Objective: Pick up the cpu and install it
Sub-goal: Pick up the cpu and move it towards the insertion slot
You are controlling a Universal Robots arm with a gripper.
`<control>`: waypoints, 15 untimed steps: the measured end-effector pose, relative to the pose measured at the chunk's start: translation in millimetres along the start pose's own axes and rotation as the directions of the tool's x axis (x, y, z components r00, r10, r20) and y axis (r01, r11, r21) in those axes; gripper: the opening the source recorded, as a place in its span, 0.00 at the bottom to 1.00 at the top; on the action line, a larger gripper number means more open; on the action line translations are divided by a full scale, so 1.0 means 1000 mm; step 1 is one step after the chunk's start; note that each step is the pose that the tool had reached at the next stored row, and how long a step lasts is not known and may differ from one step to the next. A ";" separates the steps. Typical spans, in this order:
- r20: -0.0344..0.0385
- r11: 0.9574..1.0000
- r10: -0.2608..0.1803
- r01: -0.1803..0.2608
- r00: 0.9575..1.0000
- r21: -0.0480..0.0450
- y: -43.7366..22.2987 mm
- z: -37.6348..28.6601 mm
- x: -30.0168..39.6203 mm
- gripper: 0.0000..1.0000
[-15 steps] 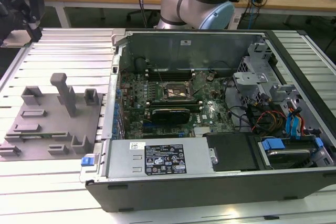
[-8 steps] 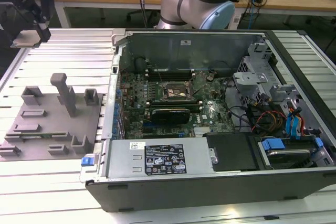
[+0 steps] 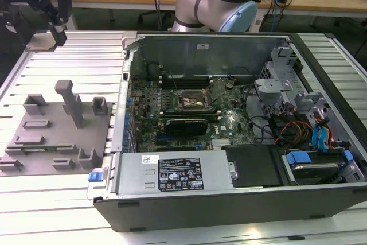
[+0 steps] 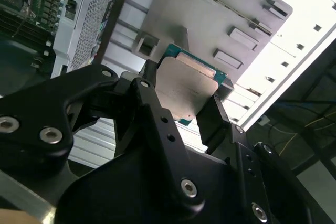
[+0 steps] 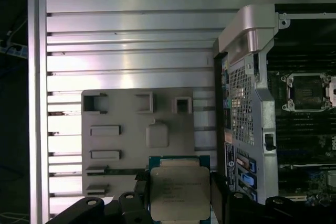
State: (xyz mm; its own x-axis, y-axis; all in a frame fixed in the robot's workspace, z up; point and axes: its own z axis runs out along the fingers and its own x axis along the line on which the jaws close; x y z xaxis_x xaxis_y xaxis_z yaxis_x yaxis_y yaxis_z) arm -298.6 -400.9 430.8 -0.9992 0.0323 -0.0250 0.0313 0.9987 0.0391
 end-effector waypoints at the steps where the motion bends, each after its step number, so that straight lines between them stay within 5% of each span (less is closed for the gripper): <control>1: 0.000 1.000 0.000 0.000 1.000 0.000 0.0001 0.0000 -0.0019 0.55; 15: 0.000 1.000 0.000 0.000 1.000 0.000 0.0008 0.0006 -0.0256 0.55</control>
State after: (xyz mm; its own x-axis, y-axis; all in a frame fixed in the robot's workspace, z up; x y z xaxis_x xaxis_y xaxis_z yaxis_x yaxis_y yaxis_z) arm -273.0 -400.9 430.9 -0.9992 0.0322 -0.0249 0.0312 0.9987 0.0391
